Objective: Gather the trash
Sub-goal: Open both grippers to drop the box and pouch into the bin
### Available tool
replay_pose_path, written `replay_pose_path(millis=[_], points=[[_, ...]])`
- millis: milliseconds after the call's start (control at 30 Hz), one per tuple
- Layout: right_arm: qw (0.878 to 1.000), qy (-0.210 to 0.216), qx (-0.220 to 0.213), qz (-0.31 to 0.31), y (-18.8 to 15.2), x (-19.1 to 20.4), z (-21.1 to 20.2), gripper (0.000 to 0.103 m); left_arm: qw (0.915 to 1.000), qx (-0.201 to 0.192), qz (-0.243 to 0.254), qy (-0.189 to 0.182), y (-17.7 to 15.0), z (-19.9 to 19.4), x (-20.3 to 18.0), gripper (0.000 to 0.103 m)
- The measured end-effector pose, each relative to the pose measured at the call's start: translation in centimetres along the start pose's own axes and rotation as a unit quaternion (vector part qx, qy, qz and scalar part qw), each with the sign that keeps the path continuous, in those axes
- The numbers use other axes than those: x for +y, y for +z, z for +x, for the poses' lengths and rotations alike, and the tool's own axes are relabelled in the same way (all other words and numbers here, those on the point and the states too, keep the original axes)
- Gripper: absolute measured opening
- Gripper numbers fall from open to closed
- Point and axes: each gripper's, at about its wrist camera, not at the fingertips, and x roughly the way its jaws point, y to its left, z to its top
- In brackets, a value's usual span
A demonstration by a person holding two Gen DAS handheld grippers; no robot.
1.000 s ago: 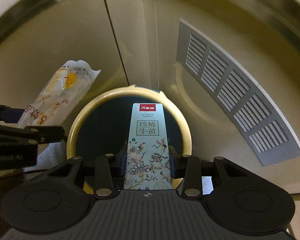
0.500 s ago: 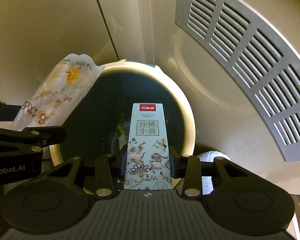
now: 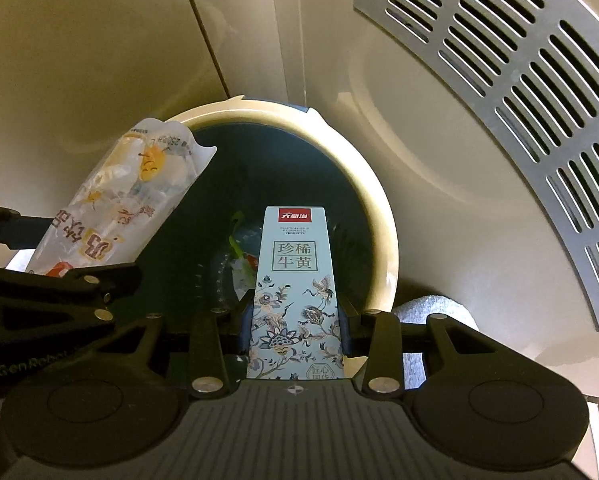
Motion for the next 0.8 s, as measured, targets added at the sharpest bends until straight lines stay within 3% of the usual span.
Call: replay_pose_path(millis=[500, 567, 633, 700, 800], points=[[1.0, -0.009, 0.008, 0.007, 0.5, -0.2, 0.6, 0.041, 0.9997, 0.017, 0.01, 0.011, 0.3, 1.3, -0.2, 0.065], [1.0, -0.01, 0.006, 0.01, 0.7, -0.2, 0.5, 0.042, 0.9998, 0.015, 0.009, 0.005, 0.4, 1.1, 0.1, 0.073], [1.0, -0.017, -0.002, 0.021, 0.7, -0.6, 0.3, 0.043, 0.9999, 0.01, 0.005, 0.012, 0.4, 0.7, 0.4, 0.091], [0.999, -0.025, -0.005, 0.032, 0.8, -1.1, -0.1, 0.061, 0.9999, -0.001, -0.002, 0.017, 0.3, 0.2, 0.8, 0.1], [0.999, -0.024, -0.013, 0.043, 0.7, -1.8, -1.0, 0.075, 0.9998, -0.008, -0.011, 0.013, 0.0, -0.8, 1.5, 0.103]])
